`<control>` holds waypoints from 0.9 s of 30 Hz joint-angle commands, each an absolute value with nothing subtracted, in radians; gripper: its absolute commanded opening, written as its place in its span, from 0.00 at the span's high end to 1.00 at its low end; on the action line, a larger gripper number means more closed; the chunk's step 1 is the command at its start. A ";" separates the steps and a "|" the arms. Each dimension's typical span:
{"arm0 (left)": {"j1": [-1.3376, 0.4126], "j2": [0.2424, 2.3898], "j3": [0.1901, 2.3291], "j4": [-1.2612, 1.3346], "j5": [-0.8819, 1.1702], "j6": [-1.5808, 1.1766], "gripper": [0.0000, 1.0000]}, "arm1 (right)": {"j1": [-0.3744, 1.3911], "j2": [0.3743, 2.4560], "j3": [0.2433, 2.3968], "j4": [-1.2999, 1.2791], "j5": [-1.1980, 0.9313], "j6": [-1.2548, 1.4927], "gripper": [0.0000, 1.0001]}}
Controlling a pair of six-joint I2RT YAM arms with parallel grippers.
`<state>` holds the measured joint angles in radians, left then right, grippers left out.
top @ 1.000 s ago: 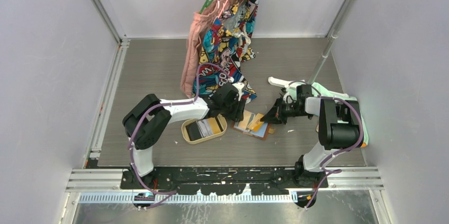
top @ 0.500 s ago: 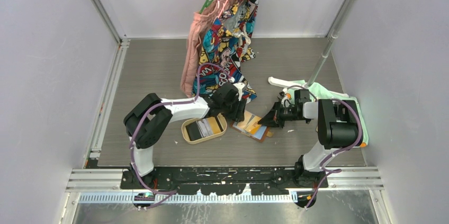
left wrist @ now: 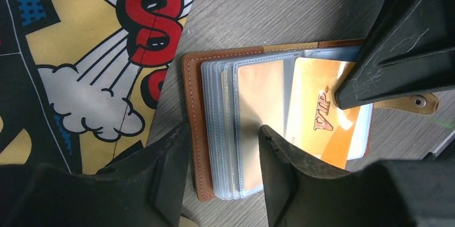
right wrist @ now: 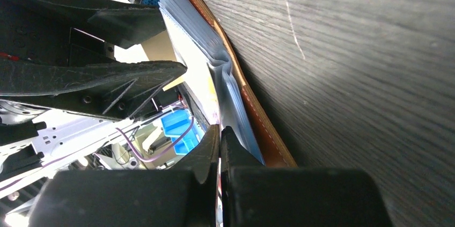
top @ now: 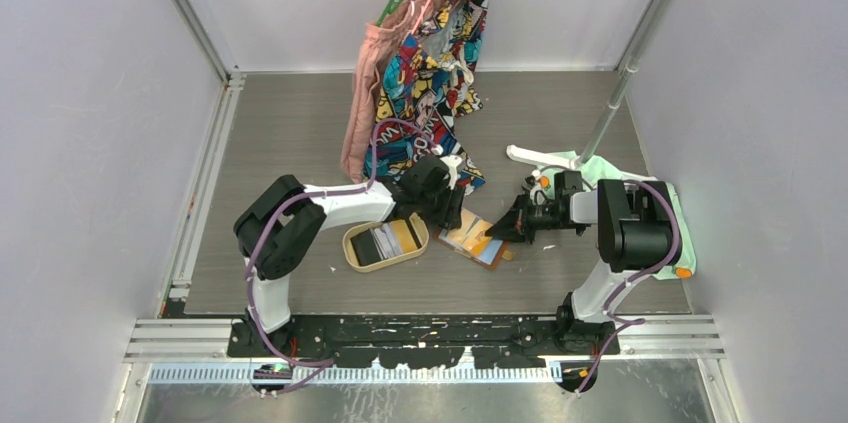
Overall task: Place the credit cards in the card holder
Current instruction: Insert the credit card into the card holder.
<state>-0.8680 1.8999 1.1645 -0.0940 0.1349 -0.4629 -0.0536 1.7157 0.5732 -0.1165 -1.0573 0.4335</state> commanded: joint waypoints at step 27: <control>-0.863 1.853 1.213 -0.125 0.164 -0.460 0.42 | 0.029 1.861 0.754 -0.196 -1.019 0.399 0.90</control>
<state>-0.8551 1.9141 1.1770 -0.0902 0.1711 -0.4629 0.0078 1.8488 0.7212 -0.1875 -1.0939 0.4179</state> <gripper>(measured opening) 0.571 0.100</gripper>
